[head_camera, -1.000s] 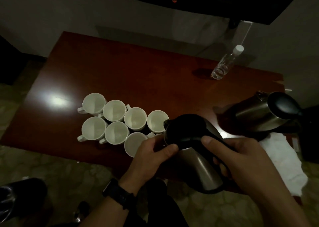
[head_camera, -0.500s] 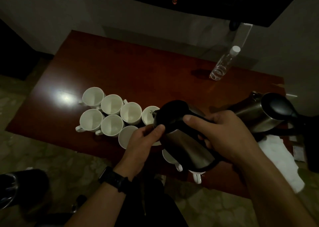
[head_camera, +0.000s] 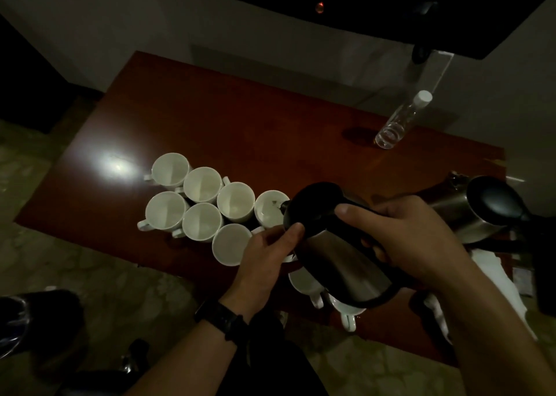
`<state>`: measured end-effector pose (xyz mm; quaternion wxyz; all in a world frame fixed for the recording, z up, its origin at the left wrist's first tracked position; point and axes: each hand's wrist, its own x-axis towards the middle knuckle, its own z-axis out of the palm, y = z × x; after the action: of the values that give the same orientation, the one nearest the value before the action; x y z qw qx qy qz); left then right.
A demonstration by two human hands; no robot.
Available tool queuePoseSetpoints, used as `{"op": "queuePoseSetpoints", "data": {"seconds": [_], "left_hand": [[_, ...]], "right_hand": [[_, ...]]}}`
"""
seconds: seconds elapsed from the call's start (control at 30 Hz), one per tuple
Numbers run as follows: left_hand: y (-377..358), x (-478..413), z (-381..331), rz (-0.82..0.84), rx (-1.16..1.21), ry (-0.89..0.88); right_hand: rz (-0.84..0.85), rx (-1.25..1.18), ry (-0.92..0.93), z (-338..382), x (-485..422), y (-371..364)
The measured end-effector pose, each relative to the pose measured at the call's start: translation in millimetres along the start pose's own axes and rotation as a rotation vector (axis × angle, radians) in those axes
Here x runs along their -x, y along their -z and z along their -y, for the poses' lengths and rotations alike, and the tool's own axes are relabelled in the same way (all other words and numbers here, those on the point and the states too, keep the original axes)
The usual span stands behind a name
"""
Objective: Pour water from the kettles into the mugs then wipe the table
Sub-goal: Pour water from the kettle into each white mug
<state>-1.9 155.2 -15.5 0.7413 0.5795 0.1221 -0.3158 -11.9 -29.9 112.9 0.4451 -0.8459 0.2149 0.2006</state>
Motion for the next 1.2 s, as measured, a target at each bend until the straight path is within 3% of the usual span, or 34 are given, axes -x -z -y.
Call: {"op": "queuePoseSetpoints", "data": {"seconds": [0.53,0.9,1.2], "left_hand": [[2,-3,-4,0.015,-0.041,0.014],[12,-4,-5,0.075,-0.402,-0.119],[8,-3,1,0.075,-0.408,-0.191]], "right_hand": [[0.043,0.029,-0.023,6,-6,6],[0.034,0.085,0.0,7,-5,3],[0.006,0.137,-0.048,10,-4,2]]}}
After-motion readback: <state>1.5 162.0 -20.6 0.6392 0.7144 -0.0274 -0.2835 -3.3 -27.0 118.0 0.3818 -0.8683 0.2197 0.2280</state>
